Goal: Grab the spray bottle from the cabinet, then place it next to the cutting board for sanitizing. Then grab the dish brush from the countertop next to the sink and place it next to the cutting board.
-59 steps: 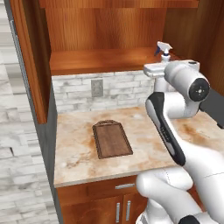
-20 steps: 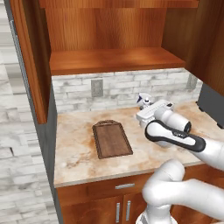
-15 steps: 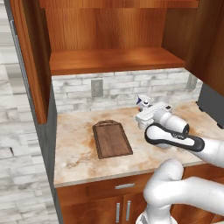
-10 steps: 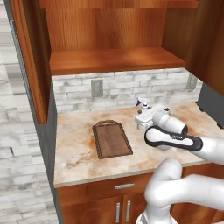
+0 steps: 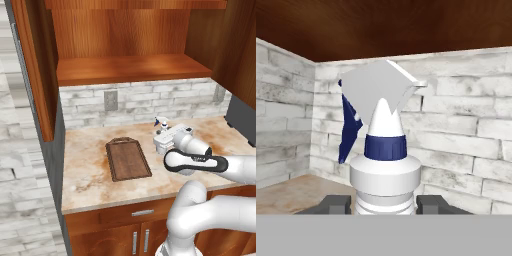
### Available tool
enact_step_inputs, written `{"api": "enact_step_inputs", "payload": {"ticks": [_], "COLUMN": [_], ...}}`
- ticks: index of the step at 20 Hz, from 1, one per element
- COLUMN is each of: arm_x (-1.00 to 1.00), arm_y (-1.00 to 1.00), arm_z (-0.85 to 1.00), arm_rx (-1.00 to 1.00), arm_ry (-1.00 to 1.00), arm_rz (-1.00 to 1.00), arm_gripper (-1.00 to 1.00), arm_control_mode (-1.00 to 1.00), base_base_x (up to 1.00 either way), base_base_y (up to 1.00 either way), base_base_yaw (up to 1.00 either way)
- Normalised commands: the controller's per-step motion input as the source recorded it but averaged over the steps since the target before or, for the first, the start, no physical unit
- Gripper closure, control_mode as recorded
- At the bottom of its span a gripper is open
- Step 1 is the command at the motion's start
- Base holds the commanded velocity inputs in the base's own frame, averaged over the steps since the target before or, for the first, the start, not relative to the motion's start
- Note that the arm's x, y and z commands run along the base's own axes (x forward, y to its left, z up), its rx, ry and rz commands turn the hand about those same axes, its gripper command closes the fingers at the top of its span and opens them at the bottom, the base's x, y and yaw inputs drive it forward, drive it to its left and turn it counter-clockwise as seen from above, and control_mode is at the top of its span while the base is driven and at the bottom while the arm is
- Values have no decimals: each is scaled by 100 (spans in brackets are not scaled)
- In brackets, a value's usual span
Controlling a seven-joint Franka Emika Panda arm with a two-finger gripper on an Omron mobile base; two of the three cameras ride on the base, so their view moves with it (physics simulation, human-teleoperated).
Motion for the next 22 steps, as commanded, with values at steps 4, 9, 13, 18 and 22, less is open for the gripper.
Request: {"api": "enact_step_inputs", "payload": {"ticks": [4, 9, 13, 18, 22], "arm_x": [0, 0, 0, 0, 0], "arm_y": [0, 0, 0, 0, 0], "arm_z": [-20, -21, -19, -22, -21], "arm_rx": [0, 0, 0, 0, 0], "arm_ry": [0, 1, 0, 1, 0], "arm_rz": [0, 0, 0, 0, 0], "arm_gripper": [100, 100, 100, 100, 100], "arm_control_mode": [-100, -100, -100, -100, -100], "base_base_x": [0, 0, 0, 0, 0], "base_base_y": [0, 0, 0, 0, 0], "base_base_yaw": [0, 0, 0, 0, 0]}}
